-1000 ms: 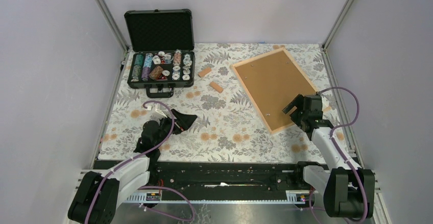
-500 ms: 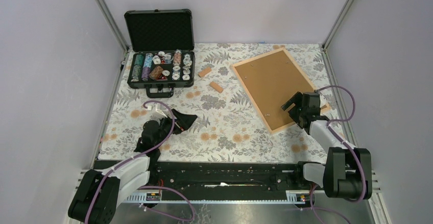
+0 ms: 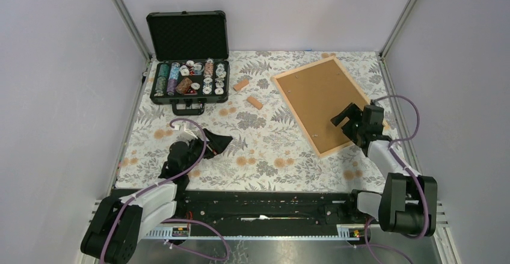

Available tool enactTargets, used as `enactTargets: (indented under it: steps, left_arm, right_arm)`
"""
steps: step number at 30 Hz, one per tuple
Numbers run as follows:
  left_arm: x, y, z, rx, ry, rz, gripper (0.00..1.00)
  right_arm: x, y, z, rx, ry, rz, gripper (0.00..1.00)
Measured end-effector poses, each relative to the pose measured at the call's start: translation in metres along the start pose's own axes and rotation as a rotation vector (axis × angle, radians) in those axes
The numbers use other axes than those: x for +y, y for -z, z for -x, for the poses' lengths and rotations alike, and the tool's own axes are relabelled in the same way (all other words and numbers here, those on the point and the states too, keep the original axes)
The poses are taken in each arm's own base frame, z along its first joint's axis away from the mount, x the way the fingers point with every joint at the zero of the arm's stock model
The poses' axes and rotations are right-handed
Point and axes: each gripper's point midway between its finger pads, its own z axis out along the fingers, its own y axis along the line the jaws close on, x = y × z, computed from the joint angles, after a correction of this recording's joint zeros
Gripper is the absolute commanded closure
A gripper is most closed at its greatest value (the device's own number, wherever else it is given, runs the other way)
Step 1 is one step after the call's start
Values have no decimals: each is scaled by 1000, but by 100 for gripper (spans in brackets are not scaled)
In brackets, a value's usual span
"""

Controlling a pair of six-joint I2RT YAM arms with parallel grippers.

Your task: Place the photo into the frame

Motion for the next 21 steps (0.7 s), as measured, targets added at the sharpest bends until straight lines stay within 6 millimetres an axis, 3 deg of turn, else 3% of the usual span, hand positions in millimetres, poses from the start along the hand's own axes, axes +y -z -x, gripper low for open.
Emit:
enactTargets:
  steps: [5,9,15,21]
  left_arm:
    - [9,-1,-7,28,12,33,1]
    - [11,-1,-9,35,15,40,1]
    - [11,-1,-9,36,15,40,1]
    - [11,-1,-9,37,14,39,1]
  right_arm:
    - [43,-8,-1,126,178,66,6]
    - [72,-20,-35,270,377,77,6]
    - [68,-20,-90,426,612,25,7]
    - [68,-23,-100,467,694,1,7]
